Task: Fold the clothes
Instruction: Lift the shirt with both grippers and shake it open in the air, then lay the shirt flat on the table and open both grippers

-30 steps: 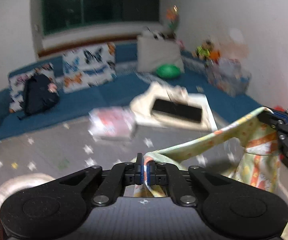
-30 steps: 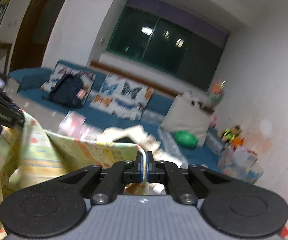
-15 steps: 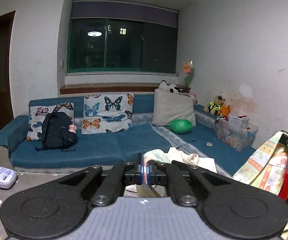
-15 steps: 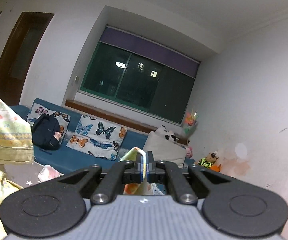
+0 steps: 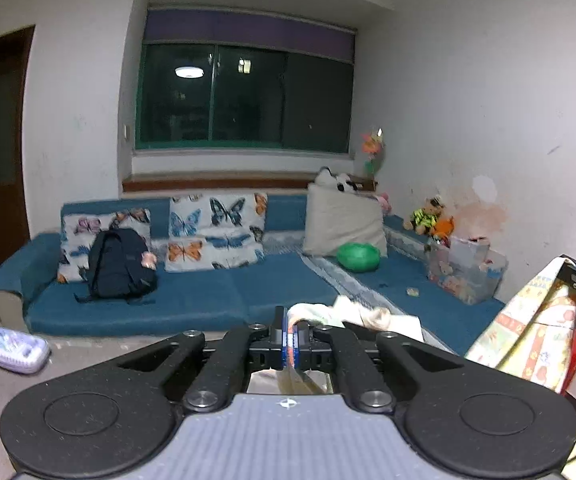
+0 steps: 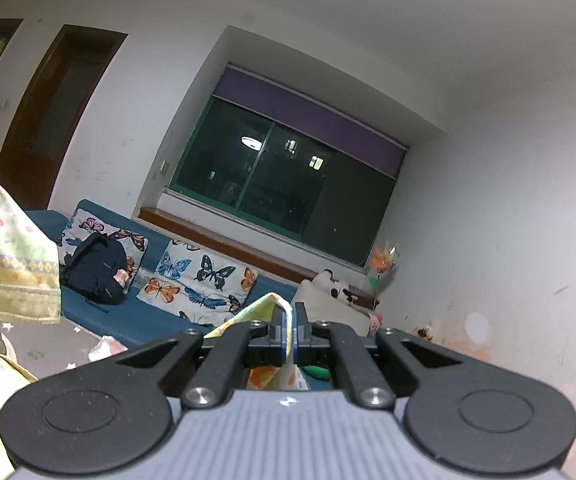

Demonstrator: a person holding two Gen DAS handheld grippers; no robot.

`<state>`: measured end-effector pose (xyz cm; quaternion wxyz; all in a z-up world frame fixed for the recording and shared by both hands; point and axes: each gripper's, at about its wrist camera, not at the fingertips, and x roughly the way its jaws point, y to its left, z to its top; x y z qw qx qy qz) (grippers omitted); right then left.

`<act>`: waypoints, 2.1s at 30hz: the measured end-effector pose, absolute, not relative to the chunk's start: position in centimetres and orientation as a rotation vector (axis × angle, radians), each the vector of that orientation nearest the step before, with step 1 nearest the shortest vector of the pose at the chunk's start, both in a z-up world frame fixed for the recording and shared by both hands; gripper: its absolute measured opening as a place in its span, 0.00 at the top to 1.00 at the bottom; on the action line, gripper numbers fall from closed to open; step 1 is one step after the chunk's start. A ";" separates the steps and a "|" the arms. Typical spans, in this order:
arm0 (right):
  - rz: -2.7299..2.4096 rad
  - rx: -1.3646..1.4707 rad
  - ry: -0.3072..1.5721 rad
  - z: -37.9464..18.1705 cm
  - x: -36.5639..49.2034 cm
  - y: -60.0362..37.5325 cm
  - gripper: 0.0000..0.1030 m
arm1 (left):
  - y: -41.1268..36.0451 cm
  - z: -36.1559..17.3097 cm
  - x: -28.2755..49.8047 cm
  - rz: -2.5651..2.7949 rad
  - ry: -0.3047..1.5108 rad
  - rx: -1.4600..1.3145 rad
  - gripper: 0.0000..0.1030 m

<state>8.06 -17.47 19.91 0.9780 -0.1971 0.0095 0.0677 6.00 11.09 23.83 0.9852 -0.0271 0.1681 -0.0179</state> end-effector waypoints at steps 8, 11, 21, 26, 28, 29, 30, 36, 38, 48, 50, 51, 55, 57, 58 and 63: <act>0.117 -0.432 0.006 21.2 10.8 -15.7 0.98 | 13.2 25.3 9.0 0.054 0.325 -0.075 0.97; 0.107 -0.434 -0.005 21.4 11.4 -15.5 0.98 | 13.7 25.6 9.2 0.061 0.324 -0.069 0.97; 0.148 -0.454 0.088 17.1 6.8 -17.7 0.98 | 14.1 19.9 4.4 0.032 0.495 0.006 0.97; 0.200 -0.488 0.224 12.3 3.5 -18.6 0.98 | 13.1 13.1 1.0 -0.015 0.652 0.051 0.97; 0.218 -0.513 0.303 9.7 2.0 -18.8 0.98 | 12.7 10.4 -0.2 -0.029 0.718 0.056 0.97; 0.225 -0.524 0.342 8.4 1.4 -18.9 0.98 | 12.6 9.0 -0.8 -0.032 0.752 0.053 0.97; 0.230 -0.534 0.378 7.3 0.9 -19.0 0.98 | 12.5 7.7 -1.4 -0.035 0.786 0.050 0.97; 0.248 -0.539 0.580 1.9 -2.3 -20.8 0.96 | 13.0 3.0 -4.4 -0.035 0.896 0.036 0.97; 0.254 -0.527 0.623 1.1 -3.3 -21.7 0.91 | 13.5 2.6 -4.8 -0.026 0.908 0.031 0.95; 0.295 -0.499 0.632 2.9 -5.8 -23.1 0.66 | 14.4 1.8 -5.8 -0.001 0.929 0.049 0.70; 0.337 -0.489 0.621 2.9 -5.2 -22.1 0.66 | 14.4 1.7 -5.9 0.005 0.930 0.058 0.61; 0.363 -0.486 0.624 2.7 -4.8 -21.4 0.66 | 14.3 1.8 -6.0 0.004 0.928 0.063 0.59; 0.465 -0.472 0.634 1.4 -3.3 -18.4 0.66 | 14.3 2.2 -6.4 -0.002 0.911 0.084 0.48; 0.499 -0.462 0.650 0.3 -2.4 -16.8 0.66 | 14.4 2.4 -6.6 0.007 0.909 0.092 0.45; 0.515 -0.451 0.662 -0.2 -1.9 -16.2 0.66 | 14.5 2.5 -6.7 0.008 0.908 0.093 0.43; 0.554 -0.428 0.700 -2.6 -0.4 -14.0 0.66 | 14.1 3.3 -7.1 -0.011 0.892 0.111 0.41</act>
